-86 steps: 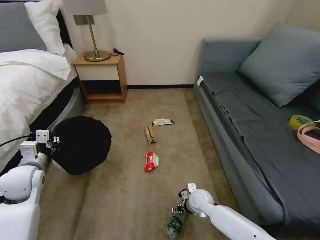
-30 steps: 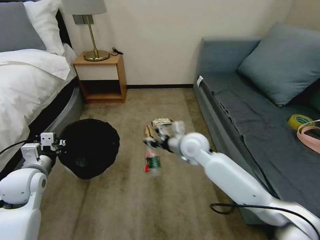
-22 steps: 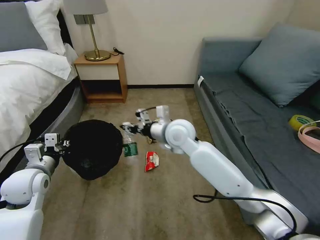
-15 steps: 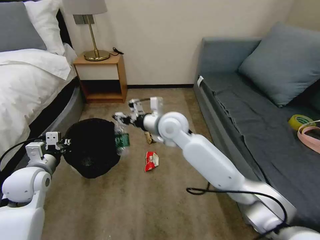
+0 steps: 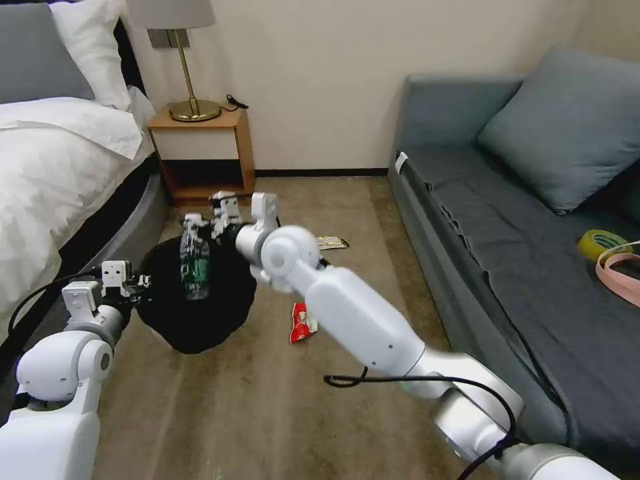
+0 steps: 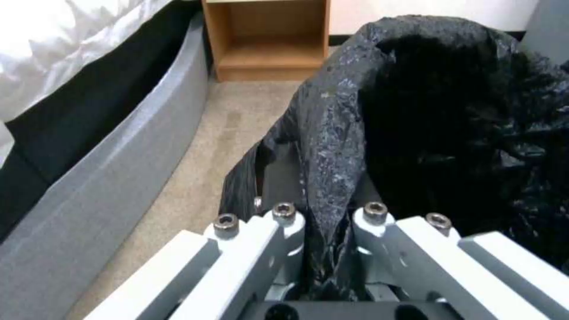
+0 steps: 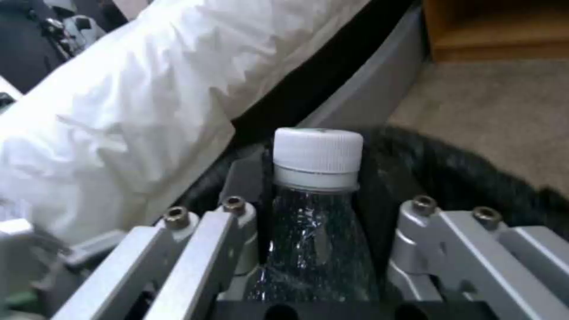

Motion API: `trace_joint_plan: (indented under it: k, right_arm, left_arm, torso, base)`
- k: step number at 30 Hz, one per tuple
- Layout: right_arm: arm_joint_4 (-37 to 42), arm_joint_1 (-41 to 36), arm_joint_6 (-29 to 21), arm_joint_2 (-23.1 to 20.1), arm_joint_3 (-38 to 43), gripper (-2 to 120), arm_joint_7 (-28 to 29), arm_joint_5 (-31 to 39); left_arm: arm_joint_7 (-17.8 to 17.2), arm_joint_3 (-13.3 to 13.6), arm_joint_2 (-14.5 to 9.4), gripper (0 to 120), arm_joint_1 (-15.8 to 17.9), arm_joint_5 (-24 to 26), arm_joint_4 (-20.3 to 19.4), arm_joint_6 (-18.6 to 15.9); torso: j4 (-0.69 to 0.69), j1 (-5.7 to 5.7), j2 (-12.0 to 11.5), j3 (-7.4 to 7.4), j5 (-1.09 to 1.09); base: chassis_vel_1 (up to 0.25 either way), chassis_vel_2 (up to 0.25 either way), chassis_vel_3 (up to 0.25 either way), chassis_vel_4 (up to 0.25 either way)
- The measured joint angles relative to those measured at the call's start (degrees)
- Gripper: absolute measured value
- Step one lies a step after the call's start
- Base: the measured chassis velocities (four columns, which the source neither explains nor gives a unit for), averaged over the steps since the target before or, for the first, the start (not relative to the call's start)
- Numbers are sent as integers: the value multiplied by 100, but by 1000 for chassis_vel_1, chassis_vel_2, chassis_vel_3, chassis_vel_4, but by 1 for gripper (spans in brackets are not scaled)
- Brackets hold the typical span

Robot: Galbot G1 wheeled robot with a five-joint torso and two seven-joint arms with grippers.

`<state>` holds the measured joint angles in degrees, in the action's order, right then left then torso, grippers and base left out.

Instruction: Pick up the trash bin, then pick up the garbage on the floor and place it into the trash bin.

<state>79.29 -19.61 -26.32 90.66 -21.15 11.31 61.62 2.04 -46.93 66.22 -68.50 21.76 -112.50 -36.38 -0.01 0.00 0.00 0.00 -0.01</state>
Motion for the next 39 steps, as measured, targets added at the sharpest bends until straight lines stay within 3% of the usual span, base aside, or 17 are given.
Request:
trace_joint_plan:
  k: [3, 5, 8, 10, 17, 25, 31, 39]
  right_arm:
    - [-8, -50, 64, -32, -29, 49, -41, -108]
    - [-8, -44, 64, -40, -32, 51, -49, -117]
    - [10, 7, 65, -80, -44, 65, -75, -159]
    - [20, 5, 64, -94, -49, 69, -75, -192]
    - [-130, -36, -9, -239, 55, 98, -14, -472]
    - [-1012, 3, -108, -432, 298, 100, -10, -1224]
    - [-1628, -215, -493, -700, 485, 100, -25, -1708]
    - [-1927, -579, -622, -808, 401, 100, -174, -2019]
  left_arm:
    - [-5, -1, -2, 3, 20, 8, -1, 3]
    - [-5, -1, -2, 3, 21, 8, -1, 3]
    - [-9, 1, -1, 3, 27, 9, -19, 3]
    - [-12, -6, -2, 3, 25, 9, -21, 3]
    - [-20, -283, -104, 3, 16, 124, 114, 19]
    - [-51, -375, -168, 3, 123, 206, 195, -27]
    - [-56, -412, -131, 3, 170, -14, 342, 26]
    - [-96, -414, -123, 3, 279, -74, 420, 62]
  torso:
    - [0, 0, 0, 0, 0]
    - [0, 0, 0, 0, 0]
    - [0, 0, 0, 0, 1]
    - [0, 0, 0, 0, 1]
    - [2, 0, 0, 0, 1]
    - [0, 0, 0, 0, 1]
    - [0, 0, 0, 0, 2]
    - [0, 0, 0, 0, 2]
  base:
    - [0, 0, 0, 0]
    - [0, 0, 0, 0]
    - [0, 0, 0, 0]
    - [0, 0, 0, 0]
    - [0, 0, 0, 0]
    - [0, 0, 0, 0]
    - [0, 0, 0, 0]
    - [0, 0, 0, 0]
